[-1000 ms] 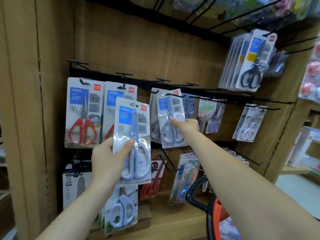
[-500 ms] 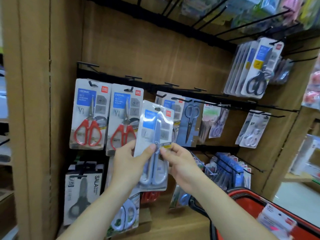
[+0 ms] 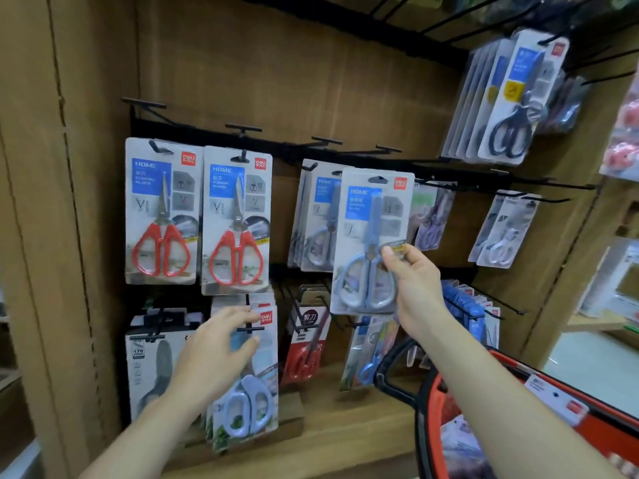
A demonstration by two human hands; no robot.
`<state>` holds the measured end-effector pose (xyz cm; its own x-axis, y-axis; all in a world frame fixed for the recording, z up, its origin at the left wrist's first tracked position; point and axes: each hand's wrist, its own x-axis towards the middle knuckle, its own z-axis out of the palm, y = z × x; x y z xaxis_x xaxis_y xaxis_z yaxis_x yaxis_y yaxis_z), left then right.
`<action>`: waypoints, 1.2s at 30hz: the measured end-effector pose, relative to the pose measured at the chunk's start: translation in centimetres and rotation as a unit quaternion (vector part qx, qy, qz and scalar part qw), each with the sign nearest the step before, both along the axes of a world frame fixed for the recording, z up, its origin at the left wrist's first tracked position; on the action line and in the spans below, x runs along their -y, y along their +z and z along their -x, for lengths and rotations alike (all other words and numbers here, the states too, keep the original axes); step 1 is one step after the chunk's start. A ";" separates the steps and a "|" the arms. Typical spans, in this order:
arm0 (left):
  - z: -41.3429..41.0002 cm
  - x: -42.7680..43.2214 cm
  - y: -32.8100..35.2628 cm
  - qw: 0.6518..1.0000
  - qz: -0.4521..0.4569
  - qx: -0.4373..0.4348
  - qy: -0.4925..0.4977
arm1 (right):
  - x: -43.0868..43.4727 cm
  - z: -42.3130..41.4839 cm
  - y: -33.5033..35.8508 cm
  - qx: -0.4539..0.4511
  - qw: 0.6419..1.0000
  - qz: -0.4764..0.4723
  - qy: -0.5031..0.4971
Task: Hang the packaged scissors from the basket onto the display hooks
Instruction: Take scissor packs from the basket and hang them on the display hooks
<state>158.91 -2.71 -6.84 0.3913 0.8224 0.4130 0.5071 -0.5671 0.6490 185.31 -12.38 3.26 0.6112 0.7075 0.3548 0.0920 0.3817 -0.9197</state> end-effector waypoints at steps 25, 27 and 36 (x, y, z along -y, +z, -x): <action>-0.2 1.7 0.5 0.998 0.039 -0.040 0.020 | -7.9 1.3 4.0 -0.043 0.983 0.140 -0.115; -0.4 2.0 0.9 0.997 0.043 -0.068 0.019 | -7.8 0.6 3.6 -0.022 0.980 0.164 -0.109; -4.3 6.3 3.0 0.988 -0.111 -0.096 0.039 | 6.1 -5.3 -1.6 0.254 0.943 0.215 0.005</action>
